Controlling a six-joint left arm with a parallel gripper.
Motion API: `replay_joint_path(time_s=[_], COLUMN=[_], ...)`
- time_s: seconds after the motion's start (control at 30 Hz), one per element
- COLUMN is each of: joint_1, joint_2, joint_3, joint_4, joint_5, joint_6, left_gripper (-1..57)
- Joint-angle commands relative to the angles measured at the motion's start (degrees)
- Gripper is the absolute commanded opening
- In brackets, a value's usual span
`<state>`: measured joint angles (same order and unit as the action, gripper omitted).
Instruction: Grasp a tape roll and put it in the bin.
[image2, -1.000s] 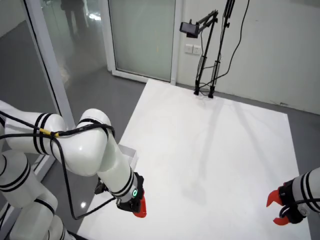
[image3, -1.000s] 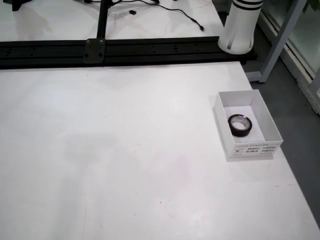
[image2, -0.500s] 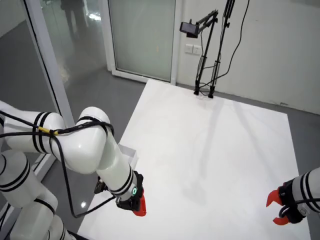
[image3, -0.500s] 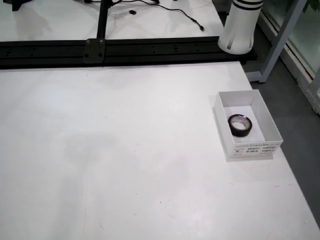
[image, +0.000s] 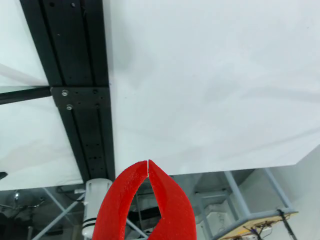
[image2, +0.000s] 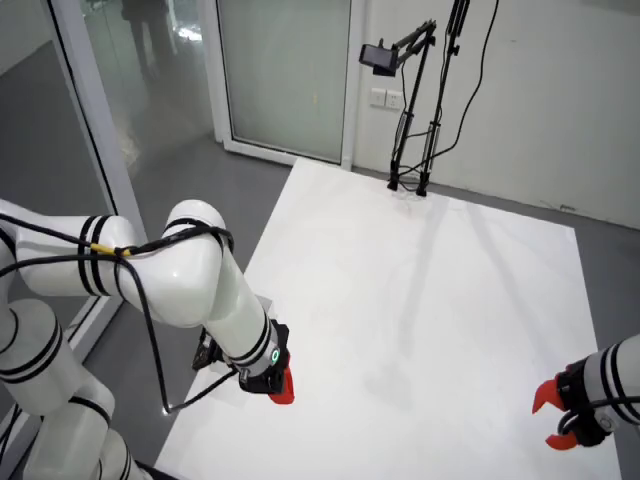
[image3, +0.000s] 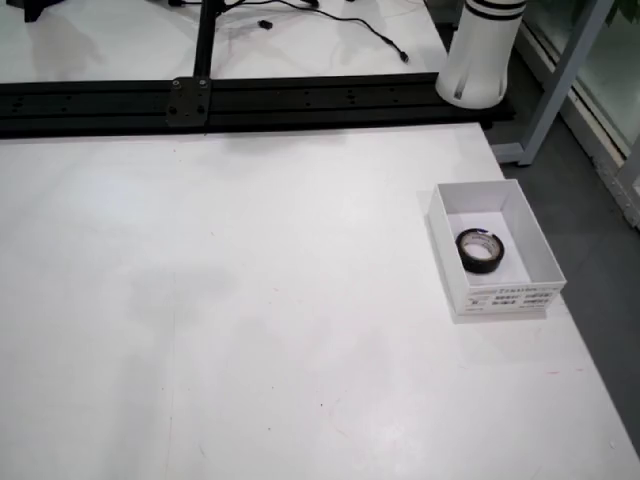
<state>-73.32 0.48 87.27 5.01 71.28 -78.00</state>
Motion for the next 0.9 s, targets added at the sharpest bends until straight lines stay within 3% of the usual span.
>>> replay_joint_path(time_s=[0.03, 0.47, 0.63, 0.9], joint_1=[4.59, 4.77, 4.68, 9.69], joint_2=[0.31, 0.31, 0.22, 0.22], joint_3=[0.0, 0.0, 0.0, 0.0], joint_4=[1.24, 1.5, 6.42, 6.42], joint_5=[0.0, 0.0, 0.0, 0.0], joint_6=[0.04, 0.04, 0.04, 0.04], left_gripper=[-0.6, -0.6, -0.4, -0.4])
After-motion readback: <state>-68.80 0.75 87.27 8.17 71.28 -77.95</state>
